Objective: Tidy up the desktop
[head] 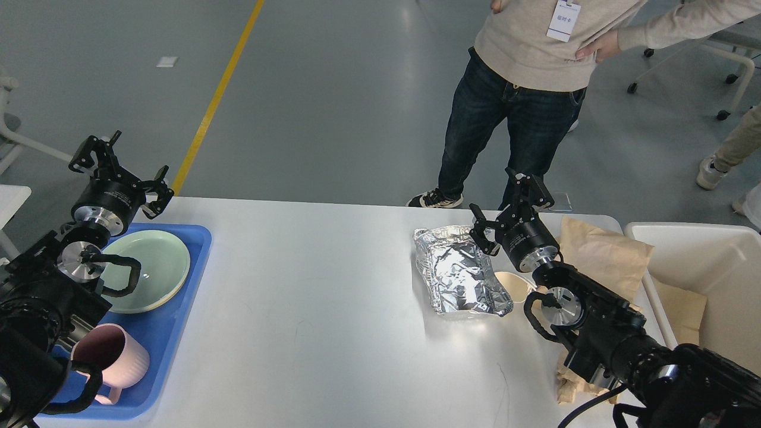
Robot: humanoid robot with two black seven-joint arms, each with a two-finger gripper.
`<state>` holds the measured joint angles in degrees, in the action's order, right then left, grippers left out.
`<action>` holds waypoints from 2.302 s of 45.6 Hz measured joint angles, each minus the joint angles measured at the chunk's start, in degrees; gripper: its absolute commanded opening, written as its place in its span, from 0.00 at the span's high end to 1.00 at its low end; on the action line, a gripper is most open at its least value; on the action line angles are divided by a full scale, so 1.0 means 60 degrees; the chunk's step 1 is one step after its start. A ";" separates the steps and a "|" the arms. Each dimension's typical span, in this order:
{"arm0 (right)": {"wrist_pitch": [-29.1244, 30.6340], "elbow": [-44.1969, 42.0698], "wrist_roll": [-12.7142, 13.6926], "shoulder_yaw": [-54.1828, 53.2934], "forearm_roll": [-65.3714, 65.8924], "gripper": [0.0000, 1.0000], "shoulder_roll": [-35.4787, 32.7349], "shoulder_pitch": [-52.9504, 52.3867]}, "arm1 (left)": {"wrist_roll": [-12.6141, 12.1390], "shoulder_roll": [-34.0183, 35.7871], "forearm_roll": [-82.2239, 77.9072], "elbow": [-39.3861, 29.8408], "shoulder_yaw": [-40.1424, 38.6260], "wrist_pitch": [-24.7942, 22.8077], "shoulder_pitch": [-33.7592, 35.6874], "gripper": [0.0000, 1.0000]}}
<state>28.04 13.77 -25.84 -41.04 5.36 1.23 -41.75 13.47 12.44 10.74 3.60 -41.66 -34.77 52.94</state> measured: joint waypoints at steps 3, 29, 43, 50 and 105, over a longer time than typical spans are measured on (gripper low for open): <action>0.0000 0.0003 0.0000 0.0000 0.0000 0.00 0.0000 0.0000 | 0.0358 -0.0087 0.0001 0.0000 0.0001 -0.0005 -0.0026 0.04; 0.0000 0.0005 0.0000 0.0000 0.0000 0.00 0.0000 0.0000 | 0.2162 -0.1577 0.0009 -0.0016 0.0001 -0.0021 -0.0138 0.04; 0.0000 -0.0007 0.0000 0.0000 0.0000 0.00 0.0000 0.0000 | 0.2175 -0.2030 -0.0001 -0.0016 0.0001 -0.0033 -0.0136 0.04; 0.0000 -0.0010 0.0000 0.0000 0.0000 0.00 0.0000 0.0000 | 0.2177 -0.2184 0.0008 -0.0015 0.0001 -0.0034 -0.0135 0.04; 0.0000 0.0006 0.0000 0.0000 0.0000 0.00 0.0000 0.0000 | 0.2193 -0.2190 0.0026 -0.0015 -0.0006 -0.0143 -0.0401 0.04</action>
<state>28.04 13.80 -25.84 -41.04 5.36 1.23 -41.75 26.63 -0.70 10.90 3.51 -41.70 -35.63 50.54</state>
